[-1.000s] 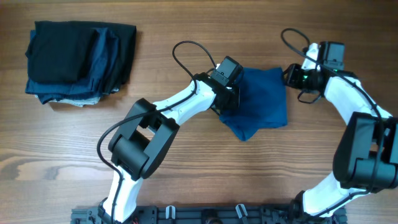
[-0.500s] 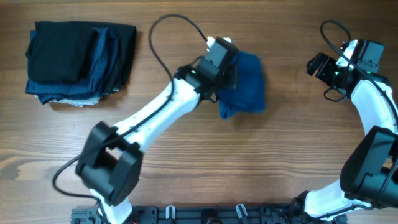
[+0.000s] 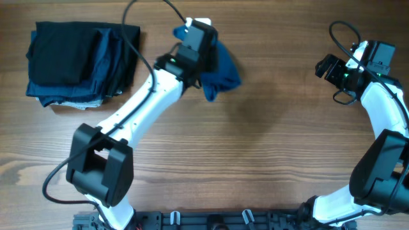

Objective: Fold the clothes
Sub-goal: 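Carry the teal bundle with the left gripper onto the dark clothes stack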

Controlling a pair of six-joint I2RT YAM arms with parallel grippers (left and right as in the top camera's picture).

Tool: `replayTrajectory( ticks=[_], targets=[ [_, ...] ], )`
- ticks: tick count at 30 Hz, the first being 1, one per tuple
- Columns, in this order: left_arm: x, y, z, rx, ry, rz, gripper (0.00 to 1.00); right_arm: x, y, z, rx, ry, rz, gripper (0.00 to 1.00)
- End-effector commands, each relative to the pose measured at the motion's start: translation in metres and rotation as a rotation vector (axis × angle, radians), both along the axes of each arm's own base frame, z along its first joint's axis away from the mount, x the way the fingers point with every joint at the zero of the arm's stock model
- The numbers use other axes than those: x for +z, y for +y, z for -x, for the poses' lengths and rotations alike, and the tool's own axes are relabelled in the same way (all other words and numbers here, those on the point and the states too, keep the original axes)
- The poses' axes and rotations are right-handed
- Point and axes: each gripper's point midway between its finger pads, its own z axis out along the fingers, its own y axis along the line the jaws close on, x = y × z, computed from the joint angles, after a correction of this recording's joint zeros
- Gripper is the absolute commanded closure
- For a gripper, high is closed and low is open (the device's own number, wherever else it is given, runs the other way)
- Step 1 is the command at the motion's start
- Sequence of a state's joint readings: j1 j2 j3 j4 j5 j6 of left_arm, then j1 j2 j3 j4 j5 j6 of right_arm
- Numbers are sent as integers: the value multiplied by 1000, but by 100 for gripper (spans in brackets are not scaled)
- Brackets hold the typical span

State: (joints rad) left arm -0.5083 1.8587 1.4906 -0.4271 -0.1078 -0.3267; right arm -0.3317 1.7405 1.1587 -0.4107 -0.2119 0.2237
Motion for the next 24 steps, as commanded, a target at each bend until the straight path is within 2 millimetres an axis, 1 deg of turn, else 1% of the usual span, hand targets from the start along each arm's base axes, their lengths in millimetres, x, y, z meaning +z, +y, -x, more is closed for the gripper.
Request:
replayTrajectory(
  ticks=[1, 4, 7, 9, 10, 11, 12, 14, 17, 20, 21, 23, 24],
  targets=[
    [65, 35, -39, 84, -162, 19, 95, 9, -2, -4, -14, -20, 11, 0],
    [88, 57, -56, 136, -220, 43, 94, 9, -2, -4, -14, -20, 11, 0],
    [116, 86, -75, 198, -296, 69, 92, 9, -2, -4, -14, -20, 11, 0],
    [135, 110, -86, 245, -347, 83, 91, 9, -2, -4, -14, -20, 11, 0],
    [151, 135, -95, 291, -392, 92, 91, 9, -2, -4, -14, -20, 11, 0],
    [157, 145, -98, 310, -408, 93, 91, 9, -2, -4, -14, -20, 11, 0],
    [165, 163, -102, 341, -429, 94, 91, 9, -2, -4, -14, -20, 11, 0],
    [176, 190, -106, 382, -455, 99, 91, 9, -2, -4, -14, -20, 11, 0],
    [185, 233, -109, 446, -472, 120, 91, 9, -2, -4, -14, -20, 11, 0],
    [184, 281, -106, 566, -467, 162, 92, 9, -2, -4, -14, -20, 11, 0],
    [181, 301, -104, 616, -456, 179, 92, 9, -2, -4, -14, -20, 11, 0],
    [174, 323, -99, 643, -422, 215, 93, 9, -2, -4, -14, -20, 11, 0],
    [171, 330, -96, 636, -402, 245, 94, 9, -2, -4, -14, -20, 11, 0]
  ],
)
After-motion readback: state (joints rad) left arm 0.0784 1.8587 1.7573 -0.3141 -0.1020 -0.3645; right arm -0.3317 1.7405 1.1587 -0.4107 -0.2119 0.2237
